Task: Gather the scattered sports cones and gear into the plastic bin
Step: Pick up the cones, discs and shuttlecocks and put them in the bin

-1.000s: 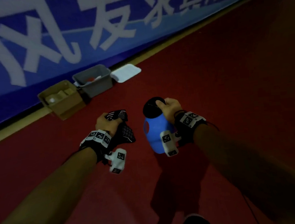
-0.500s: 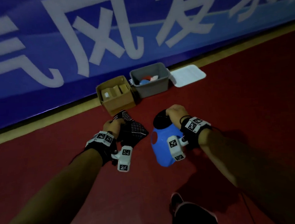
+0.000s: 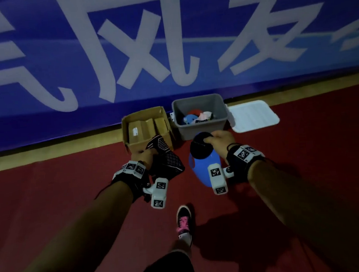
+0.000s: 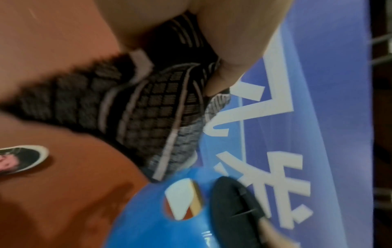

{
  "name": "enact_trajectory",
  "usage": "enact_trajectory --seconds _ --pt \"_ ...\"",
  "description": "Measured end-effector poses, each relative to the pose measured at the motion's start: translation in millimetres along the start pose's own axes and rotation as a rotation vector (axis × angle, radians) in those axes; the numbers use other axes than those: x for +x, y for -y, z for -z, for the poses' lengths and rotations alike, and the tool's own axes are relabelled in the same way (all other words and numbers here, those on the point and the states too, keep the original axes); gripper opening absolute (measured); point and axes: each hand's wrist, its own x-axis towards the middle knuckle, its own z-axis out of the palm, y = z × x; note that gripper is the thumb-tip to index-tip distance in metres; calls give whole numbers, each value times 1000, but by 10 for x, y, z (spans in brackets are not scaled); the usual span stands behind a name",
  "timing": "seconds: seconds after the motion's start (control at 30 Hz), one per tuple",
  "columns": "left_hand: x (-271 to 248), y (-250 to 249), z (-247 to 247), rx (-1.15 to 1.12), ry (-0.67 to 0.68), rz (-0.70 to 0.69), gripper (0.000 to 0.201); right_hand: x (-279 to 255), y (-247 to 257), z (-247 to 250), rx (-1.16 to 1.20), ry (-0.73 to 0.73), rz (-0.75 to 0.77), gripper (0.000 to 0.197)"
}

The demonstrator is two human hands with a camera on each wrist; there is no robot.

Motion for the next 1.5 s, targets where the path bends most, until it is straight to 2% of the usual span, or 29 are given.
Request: enact_trajectory --seconds 0.1,0.17,0.2,0.27,0.33,0.37,0.47,0.53,0.63,0.7,0.73,0.8,0.83,0.9,1.0,1.1,1.17,1.23,1.37,1.5 --pt "772 -604 -297 62 80 1 15 814 267 23 -6 -51 -31 11" --pt "1344 -1057 -521 144 152 -15 40 1369 493 87 -6 -106 -33 22" --pt "1557 -1269 -617 172 178 -14 41 1620 584 130 -39 -133 -27 28" --pt "1858 -1621 -820 193 193 14 29 2034 709 222 -118 -176 -19 40" --pt "2111 -1970 -1082 147 241 47 42 2482 798 341 -179 -220 -33 49" --pt "2282 -2087 -1226 125 246 43 48 2720 817 393 -196 -234 -46 51" --pt "2807 -2481 -1682 103 258 49 30 3546 844 526 -215 -259 -120 52" --pt "2959 -2714 -1888 145 251 87 29 3912 831 586 -246 -258 -131 49" --pt "3588 -3004 -2318 203 289 66 38 4614 838 680 -286 -225 -108 51" --pt "4117 -3155 -2632 215 270 65 55 5089 925 763 -325 -200 -106 54" --pt "4363 -3240 -2781 212 253 41 56 5321 979 804 -347 -181 -116 54" --pt "4517 -3556 -3000 204 237 17 44 5739 1158 857 -375 -143 -110 54" --pt "4399 -3779 -3059 183 241 27 35 5876 1243 877 -377 -130 -94 52" --pt "4345 -4108 -3181 106 275 85 6 6196 1405 868 -339 -85 -58 44" --pt "4464 -4377 -3288 73 293 176 17 6662 1572 772 -357 36 -63 49" --pt "4558 -4473 -3271 35 279 211 18 6884 1725 726 -246 175 -227 45" --pt "4560 -4527 -3232 45 272 233 14 6904 1799 776 -81 185 -330 33" --pt "4539 -4564 -3210 62 285 224 18 6873 1785 877 14 179 -387 30" --pt "4472 -4598 -3313 116 335 209 14 6641 1688 1118 191 5 -345 29" --pt "4145 -4521 -3678 269 525 110 27 5934 1632 1408 375 -164 -375 36"
